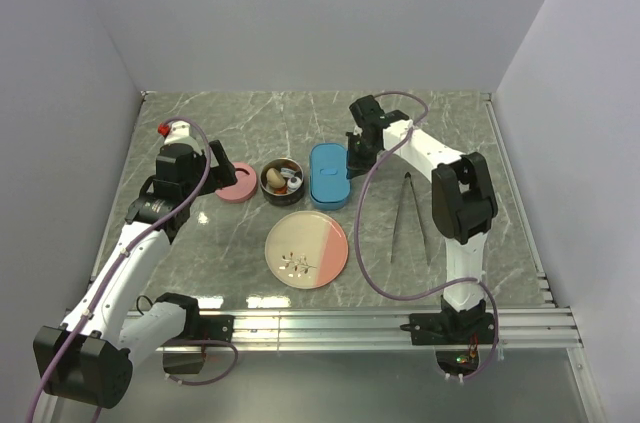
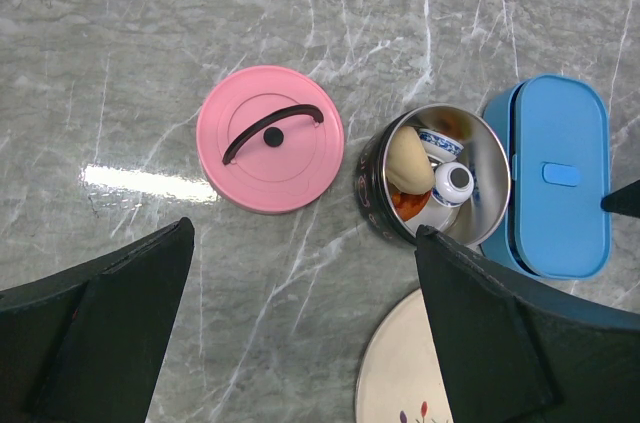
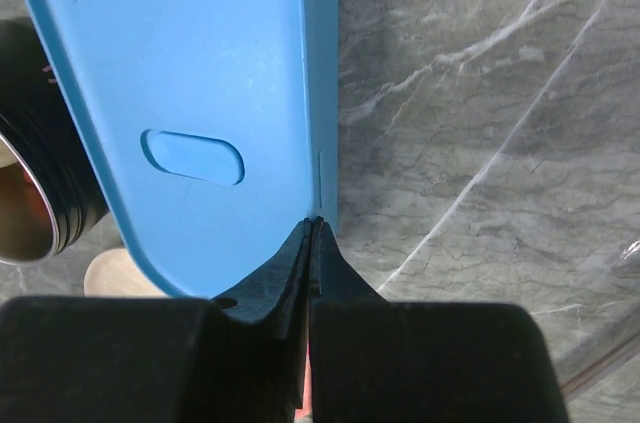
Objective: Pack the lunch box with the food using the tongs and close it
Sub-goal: Put the lid back on the lunch box
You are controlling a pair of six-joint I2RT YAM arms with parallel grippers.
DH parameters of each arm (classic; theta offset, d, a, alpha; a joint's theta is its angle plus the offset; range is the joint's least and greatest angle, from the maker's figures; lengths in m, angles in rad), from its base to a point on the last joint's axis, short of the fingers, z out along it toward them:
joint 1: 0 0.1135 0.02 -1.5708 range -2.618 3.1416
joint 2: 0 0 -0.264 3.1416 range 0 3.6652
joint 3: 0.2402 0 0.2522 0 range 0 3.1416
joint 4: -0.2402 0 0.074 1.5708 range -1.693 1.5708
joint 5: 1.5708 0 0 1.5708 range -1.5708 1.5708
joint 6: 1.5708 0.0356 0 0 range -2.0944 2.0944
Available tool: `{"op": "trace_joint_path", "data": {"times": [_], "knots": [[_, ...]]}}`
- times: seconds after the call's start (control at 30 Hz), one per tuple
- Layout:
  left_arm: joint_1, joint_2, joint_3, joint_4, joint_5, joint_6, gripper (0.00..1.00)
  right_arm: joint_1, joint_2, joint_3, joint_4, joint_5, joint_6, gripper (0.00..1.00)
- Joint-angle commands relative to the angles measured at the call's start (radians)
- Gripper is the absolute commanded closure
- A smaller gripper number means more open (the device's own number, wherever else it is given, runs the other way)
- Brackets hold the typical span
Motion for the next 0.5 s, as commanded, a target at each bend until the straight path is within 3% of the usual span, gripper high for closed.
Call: {"op": "trace_joint_path", "data": {"times": [0.0, 0.47], "knots": [[0.004, -0.017, 0.009, 0.037, 0.011, 0.008, 0.00, 0.007, 0.013, 0.049, -0.003, 0.013, 0.012, 1.00], [0.004, -0.020, 0.001, 0.045, 0.014, 0.008, 0.00, 0.037, 0.034, 0.072, -0.033, 0.042, -0.005, 1.00]]}}
